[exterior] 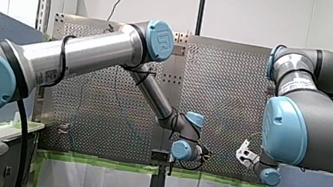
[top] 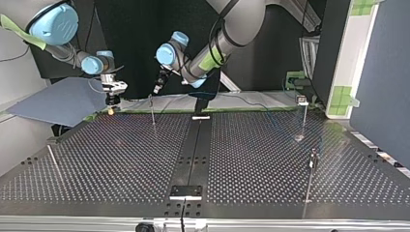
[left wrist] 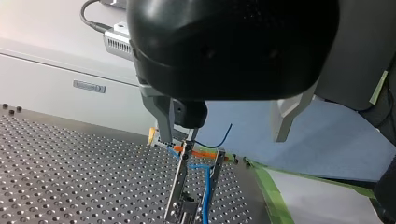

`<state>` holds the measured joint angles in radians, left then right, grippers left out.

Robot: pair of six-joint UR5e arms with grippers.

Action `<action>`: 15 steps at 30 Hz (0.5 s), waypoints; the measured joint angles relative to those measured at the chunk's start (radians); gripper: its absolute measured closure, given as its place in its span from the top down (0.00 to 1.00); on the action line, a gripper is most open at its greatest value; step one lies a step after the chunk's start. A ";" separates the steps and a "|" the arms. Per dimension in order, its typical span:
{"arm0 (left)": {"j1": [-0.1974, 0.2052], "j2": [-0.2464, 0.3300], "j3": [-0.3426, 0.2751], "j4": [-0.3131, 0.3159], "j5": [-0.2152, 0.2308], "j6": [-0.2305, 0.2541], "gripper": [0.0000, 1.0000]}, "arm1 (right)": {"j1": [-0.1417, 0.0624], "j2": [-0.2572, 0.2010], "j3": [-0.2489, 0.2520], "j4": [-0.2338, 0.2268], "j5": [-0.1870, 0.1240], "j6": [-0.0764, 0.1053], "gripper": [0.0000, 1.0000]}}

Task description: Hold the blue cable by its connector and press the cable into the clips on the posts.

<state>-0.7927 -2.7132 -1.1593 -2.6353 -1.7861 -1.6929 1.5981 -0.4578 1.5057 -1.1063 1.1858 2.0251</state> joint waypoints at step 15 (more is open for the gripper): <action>-0.052 0.078 -0.067 -0.035 -0.042 0.087 1.00 | 0.000 0.000 0.000 0.002 0.000 0.000 0.00</action>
<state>-0.8446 -2.6353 -1.2259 -2.6702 -1.8276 -1.6054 1.5977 -0.4575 1.5057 -1.1047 1.1859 2.0251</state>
